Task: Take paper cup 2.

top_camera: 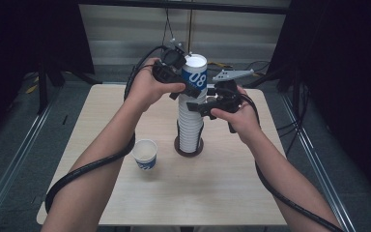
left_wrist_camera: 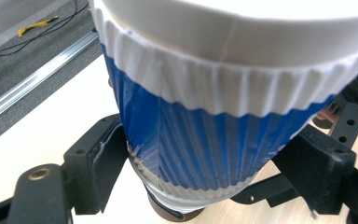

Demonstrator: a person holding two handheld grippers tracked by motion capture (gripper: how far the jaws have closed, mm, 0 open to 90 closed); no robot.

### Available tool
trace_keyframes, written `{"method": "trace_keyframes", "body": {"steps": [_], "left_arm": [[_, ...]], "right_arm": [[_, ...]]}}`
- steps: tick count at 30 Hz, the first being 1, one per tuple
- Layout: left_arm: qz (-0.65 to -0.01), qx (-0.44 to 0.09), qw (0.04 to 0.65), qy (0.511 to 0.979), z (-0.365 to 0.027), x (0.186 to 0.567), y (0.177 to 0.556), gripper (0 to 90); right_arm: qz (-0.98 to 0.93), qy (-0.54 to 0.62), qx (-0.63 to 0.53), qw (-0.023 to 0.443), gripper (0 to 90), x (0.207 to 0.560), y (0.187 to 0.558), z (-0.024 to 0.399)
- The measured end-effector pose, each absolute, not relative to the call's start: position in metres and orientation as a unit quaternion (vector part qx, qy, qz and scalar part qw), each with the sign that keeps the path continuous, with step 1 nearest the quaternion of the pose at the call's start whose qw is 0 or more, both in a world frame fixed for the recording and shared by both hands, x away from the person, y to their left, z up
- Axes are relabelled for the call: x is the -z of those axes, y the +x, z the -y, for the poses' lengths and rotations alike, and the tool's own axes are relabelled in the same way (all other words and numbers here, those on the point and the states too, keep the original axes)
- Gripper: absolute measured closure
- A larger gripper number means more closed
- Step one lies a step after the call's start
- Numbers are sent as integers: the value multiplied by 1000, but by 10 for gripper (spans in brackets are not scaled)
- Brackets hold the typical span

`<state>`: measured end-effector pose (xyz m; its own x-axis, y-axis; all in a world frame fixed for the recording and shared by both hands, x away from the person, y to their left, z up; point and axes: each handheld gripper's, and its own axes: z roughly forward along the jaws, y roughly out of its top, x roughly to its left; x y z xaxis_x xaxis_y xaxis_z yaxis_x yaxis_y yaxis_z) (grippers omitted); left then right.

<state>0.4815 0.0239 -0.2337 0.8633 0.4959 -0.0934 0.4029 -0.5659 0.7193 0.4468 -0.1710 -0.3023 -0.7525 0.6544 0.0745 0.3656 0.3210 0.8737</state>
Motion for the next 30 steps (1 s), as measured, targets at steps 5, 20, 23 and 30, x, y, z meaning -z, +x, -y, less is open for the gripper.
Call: {"method": "trace_keyframes", "body": {"steps": [5, 20, 23, 30], "left_arm": [[-260, -60, 393, 880, -25, 232, 482, 202], [-265, -57, 409, 871, -32, 218, 480, 230], [-263, -58, 404, 874, -31, 216, 479, 231], [-260, -55, 401, 877, -30, 215, 479, 231]], "right_arm": [[-801, 315, -486, 152, 143, 303, 447, 171], [-805, 314, -480, 152, 163, 305, 446, 171], [-805, 314, -480, 153, 161, 305, 446, 171], [-804, 318, -480, 147, 140, 304, 445, 171]]}}
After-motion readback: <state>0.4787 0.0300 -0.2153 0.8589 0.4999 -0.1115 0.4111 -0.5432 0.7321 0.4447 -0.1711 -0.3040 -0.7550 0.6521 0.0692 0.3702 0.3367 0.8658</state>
